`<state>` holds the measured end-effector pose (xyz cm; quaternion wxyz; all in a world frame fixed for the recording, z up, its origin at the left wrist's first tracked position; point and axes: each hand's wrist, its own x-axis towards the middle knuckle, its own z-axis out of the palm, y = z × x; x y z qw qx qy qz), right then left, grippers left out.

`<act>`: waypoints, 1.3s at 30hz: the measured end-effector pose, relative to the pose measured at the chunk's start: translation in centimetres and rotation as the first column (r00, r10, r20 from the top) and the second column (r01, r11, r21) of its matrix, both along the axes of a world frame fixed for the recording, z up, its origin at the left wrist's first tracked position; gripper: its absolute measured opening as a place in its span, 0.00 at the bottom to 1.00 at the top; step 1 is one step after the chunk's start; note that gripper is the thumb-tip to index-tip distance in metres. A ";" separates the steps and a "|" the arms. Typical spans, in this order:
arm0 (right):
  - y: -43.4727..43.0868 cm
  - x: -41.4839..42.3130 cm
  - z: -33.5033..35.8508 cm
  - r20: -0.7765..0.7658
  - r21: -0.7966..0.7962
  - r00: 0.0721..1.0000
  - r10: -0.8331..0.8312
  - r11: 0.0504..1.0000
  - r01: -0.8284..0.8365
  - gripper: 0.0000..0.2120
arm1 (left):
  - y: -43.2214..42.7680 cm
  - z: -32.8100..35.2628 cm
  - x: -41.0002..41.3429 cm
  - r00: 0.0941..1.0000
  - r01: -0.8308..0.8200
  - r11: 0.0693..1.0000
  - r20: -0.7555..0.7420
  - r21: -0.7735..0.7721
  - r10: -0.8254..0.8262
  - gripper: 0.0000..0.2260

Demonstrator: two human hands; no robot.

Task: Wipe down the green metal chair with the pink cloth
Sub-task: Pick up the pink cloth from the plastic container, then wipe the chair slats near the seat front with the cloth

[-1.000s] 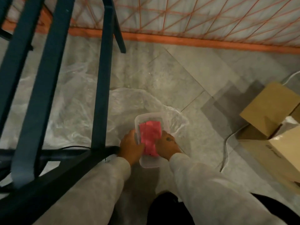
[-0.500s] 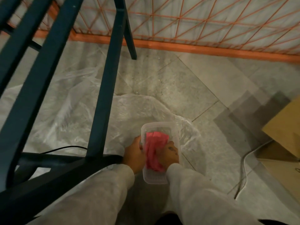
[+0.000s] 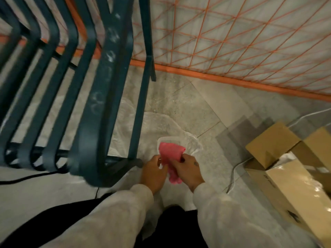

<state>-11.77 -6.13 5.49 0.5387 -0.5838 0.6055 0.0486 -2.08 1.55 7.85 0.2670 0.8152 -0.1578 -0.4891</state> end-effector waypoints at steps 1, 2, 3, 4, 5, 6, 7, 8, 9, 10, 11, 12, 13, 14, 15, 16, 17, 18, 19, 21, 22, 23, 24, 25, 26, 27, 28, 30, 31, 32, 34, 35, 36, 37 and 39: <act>0.2 -0.2 2.0 0.008 -0.003 1.000 0.002 1.000 -0.002 0.11 | 0.3 1.6 -0.1 1.000 -0.007 1.000 -0.015 0.001 0.007 0.16; 0.4 -0.3 4.1 0.018 -0.005 1.000 0.006 1.000 -0.006 0.11 | 0.6 3.4 -0.1 0.999 -0.012 1.000 -0.030 0.005 0.012 0.16; 0.5 -0.5 6.3 0.027 -0.001 1.000 0.010 1.000 -0.010 0.12 | 0.9 5.4 -0.2 0.999 -0.018 1.000 -0.036 0.002 0.018 0.16; 0.7 -0.7 8.6 0.043 0.013 0.999 0.005 1.000 -0.005 0.11 | 1.3 7.4 -0.2 0.999 -0.023 1.000 -0.035 0.002 0.023 0.16; 0.9 -0.9 11.0 0.055 0.028 0.998 0.006 1.000 -0.008 0.09 | 1.5 9.5 -0.2 0.999 -0.029 1.000 -0.025 -0.008 0.029 0.16; 1.0 -1.1 13.1 0.068 0.034 0.998 0.001 0.999 -0.004 0.08 | 1.8 11.5 -0.2 0.999 -0.032 0.999 -0.017 -0.010 0.032 0.16; 1.2 -1.5 15.3 0.070 0.035 0.998 0.004 0.999 -0.007 0.08 | 2.1 13.7 -0.2 0.999 -0.030 0.999 -0.012 -0.016 0.030 0.17; 1.4 -1.7 16.8 0.077 0.035 0.997 0.006 0.999 -0.009 0.09 | 2.3 15.3 -0.1 1.000 -0.019 1.000 -0.009 -0.016 0.019 0.18; 1.5 -2.0 18.8 0.078 0.031 0.997 0.017 0.999 -0.019 0.09 | 2.5 17.2 0.0 1.000 -0.011 1.000 -0.005 -0.018 0.011 0.18; 1.5 -2.2 21.0 0.083 0.020 0.996 0.026 0.999 -0.028 0.09 | 2.6 19.4 0.1 1.000 -0.006 1.000 -0.003 -0.022 0.006 0.18; 1.6 -2.4 22.3 0.087 0.016 0.996 0.032 0.999 -0.033 0.09 | 2.6 20.9 0.3 1.000 0.000 0.999 0.005 -0.040 0.000 0.18; 1.7 -2.6 24.1 0.099 0.013 0.995 0.032 0.999 -0.033 0.09 | 2.7 22.8 0.4 1.000 0.008 0.998 0.010 -0.056 -0.007 0.18; 1.6 -2.7 26.0 0.118 0.006 0.992 0.033 0.999 -0.034 0.08 | 2.6 24.8 0.7 1.000 0.014 0.997 0.013 -0.079 -0.013 0.18; 1.7 -2.7 27.8 0.139 0.003 0.990 0.035 0.999 -0.036 0.08 | 2.7 26.5 1.0 1.000 0.018 0.996 0.002 -0.093 -0.018 0.18; 1.8 -2.7 29.5 0.158 -0.002 0.987 0.036 0.999 -0.037 0.08 | 2.7 28.2 1.2 1.000 0.026 0.994 -0.008 -0.108 -0.027 0.19; 1.7 -2.6 31.1 0.171 -0.009 0.985 0.039 0.999 -0.038 0.08 | 2.7 29.8 1.6 0.999 0.035 0.992 -0.015 -0.118 -0.037 0.19; 1.7 -2.6 32.5 0.183 -0.017 0.982 0.046 0.999 -0.044 0.08 | 2.8 31.2 1.9 0.999 0.038 0.991 -0.018 -0.129 -0.041 0.19; 1.7 -2.4 34.0 0.194 -0.021 0.980 0.051 0.999 -0.048 0.07 | 3.0 32.6 2.1 0.999 0.041 0.990 -0.023 -0.136 -0.045 0.18; 1.8 -2.2 35.3 0.213 -0.026 0.976 0.049 0.999 -0.045 0.05 | 3.1 33.8 2.4 0.999 0.042 0.988 -0.024 -0.152 -0.046 0.17; 2.0 -1.7 37.9 0.243 -0.042 0.969 0.048 0.998 -0.039 0.02 | 3.5 36.0 2.9 0.999 0.046 0.982 -0.018 -0.185 -0.050 0.16; 2.1 -1.5 39.1 0.252 -0.047 0.966 0.050 0.998 -0.040 0.03 | 3.8 36.9 3.3 0.998 0.067 0.980 -0.003 -0.188 -0.068 0.16; 2.2 -1.2 40.0 0.263 -0.048 0.963 0.051 0.998 -0.040 0.04 | 4.0 37.7 3.7 0.996 0.086 0.979 0.018 -0.185 -0.085 0.17; 2.4 -0.9 40.9 0.272 -0.042 0.961 0.044 0.999 -0.034 0.06 | 4.2 38.4 4.3 0.996 0.091 0.979 0.028 -0.180 -0.088 0.19; 2.6 -0.7 41.8 0.276 -0.035 0.961 0.037 0.999 -0.028 0.07 | 4.5 39.2 4.8 0.997 0.083 0.979 0.023 -0.184 -0.080 0.21; 2.9 -0.4 42.4 0.281 -0.028 0.959 0.027 0.999 -0.020 0.08 | 4.9 39.9 5.4 0.997 0.075 0.978 0.010 -0.193 -0.075 0.23; 3.1 -0.1 43.1 0.291 -0.015 0.956 0.015 1.000 -0.011 0.08 | 5.2 40.6 5.9 0.997 0.072 0.976 -0.006 -0.204 -0.075 0.24; 3.5 0.2 43.8 0.303 0.002 0.953 0.004 1.000 -0.005 0.08 | 5.6 41.1 6.4 0.996 0.072 0.975 -0.028 -0.211 -0.079 0.25; 4.2 0.8 45.0 0.322 0.012 0.947 0.017 1.000 -0.022 0.09 | 6.6 42.1 7.2 0.993 0.069 0.970 -0.079 -0.232 -0.090 0.23; 4.6 1.3 45.5 0.332 0.013 0.943 0.021 1.000 -0.027 0.10 | 7.2 42.5 7.6 0.989 0.069 0.966 -0.110 -0.248 -0.099 0.22; 5.0 1.8 46.0 0.344 0.007 0.938 0.034 0.999 -0.039 0.11 | 7.6 42.8 8.1 0.984 0.055 0.963 -0.149 -0.262 -0.097 0.21; 5.4 2.2 46.4 0.356 -0.018 0.933 0.051 0.999 -0.048 0.11 | 8.2 42.9 8.4 0.970 0.016 0.963 -0.229 -0.270 -0.080 0.18; 5.8 3.5 46.1 0.367 -0.034 0.928 0.066 0.998 -0.058 0.11 | 8.9 42.8 9.4 0.964 -0.008 0.962 -0.257 -0.274 -0.065 0.15; 5.9 3.5 45.9 0.367 -0.037 0.928 0.059 0.998 -0.049 0.10 | 8.9 42.8 9.4 0.956 -0.020 0.958 -0.286 -0.286 -0.066 0.13; 5.9 3.4 45.9 0.371 -0.034 0.927 0.052 0.999 -0.042 0.08 | 8.9 42.8 9.2 0.950 -0.037 0.954 -0.306 -0.297 -0.059 0.12; 6.4 4.5 45.4 0.379 -0.035 0.924 0.048 0.999 -0.038 0.05 | 9.4 42.6 10.2 0.950 -0.059 0.948 -0.310 -0.314 -0.044 0.11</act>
